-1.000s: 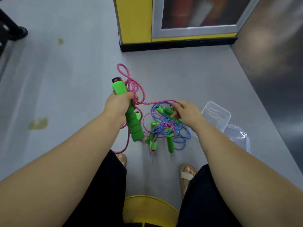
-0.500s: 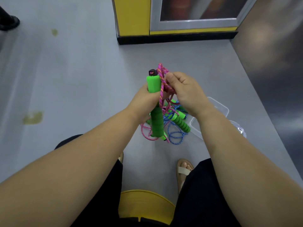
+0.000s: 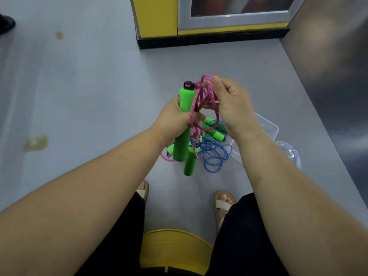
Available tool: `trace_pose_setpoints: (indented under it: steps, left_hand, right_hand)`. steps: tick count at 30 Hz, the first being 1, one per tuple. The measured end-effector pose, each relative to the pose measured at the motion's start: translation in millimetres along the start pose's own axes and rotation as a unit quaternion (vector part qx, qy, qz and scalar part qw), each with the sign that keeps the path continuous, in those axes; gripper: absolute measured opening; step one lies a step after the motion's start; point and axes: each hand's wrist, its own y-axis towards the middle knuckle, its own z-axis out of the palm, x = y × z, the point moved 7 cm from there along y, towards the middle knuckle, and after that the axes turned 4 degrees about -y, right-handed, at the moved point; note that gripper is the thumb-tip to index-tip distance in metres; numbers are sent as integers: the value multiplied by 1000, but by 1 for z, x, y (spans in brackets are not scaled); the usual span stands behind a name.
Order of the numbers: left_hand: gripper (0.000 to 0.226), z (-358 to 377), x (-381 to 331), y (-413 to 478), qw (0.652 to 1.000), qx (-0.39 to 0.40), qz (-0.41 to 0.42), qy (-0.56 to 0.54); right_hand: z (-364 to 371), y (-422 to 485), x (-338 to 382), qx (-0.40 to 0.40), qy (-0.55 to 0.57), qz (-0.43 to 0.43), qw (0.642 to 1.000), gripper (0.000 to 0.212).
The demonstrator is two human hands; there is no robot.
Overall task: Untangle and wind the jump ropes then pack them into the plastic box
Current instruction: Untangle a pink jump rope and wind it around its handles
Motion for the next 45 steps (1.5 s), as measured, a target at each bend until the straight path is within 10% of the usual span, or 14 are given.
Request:
trace_pose_setpoints:
  steps: [3,9,15,21,27,31,35,40,45]
  left_hand:
    - [23,-14,-3,2,995,-74,-11,-65]
    - [16,-14,-15,-3,987,-74,-53,-132]
    - [17,-59,-2,-9,971,-177,-63,-148]
    - [13,-72,16,-10,947,-203,-110,-224]
    - [18,-83,24,-11,900,-212,-150,-349]
    - [18,-72,18,-8,888,-159,-152,-404]
    - [22,-60,9,-4,885,-113,-137,-432]
    - [46,-54,2,-6,876,-75,-118,-462]
    - [30,-63,-6,-4,867,-90,-93,-481]
  right_hand:
    - [-16,7,-37,-32,-87,93,991,25]
    - [34,-26,-91,247,-310,162,904,34]
    - [21,-18,-87,162,-188,204,947,40]
    - [19,-11,-69,142,-355,40,923,24]
    - [-8,1,-71,82,-319,92,940,23]
    - [11,-14,-82,259,-556,145,776,26]
    - [39,-12,-77,186,-347,109,913,32]
    - [82,-34,-99,329,-133,150,923,47]
    - [74,-20,-77,210,-67,123,967,17]
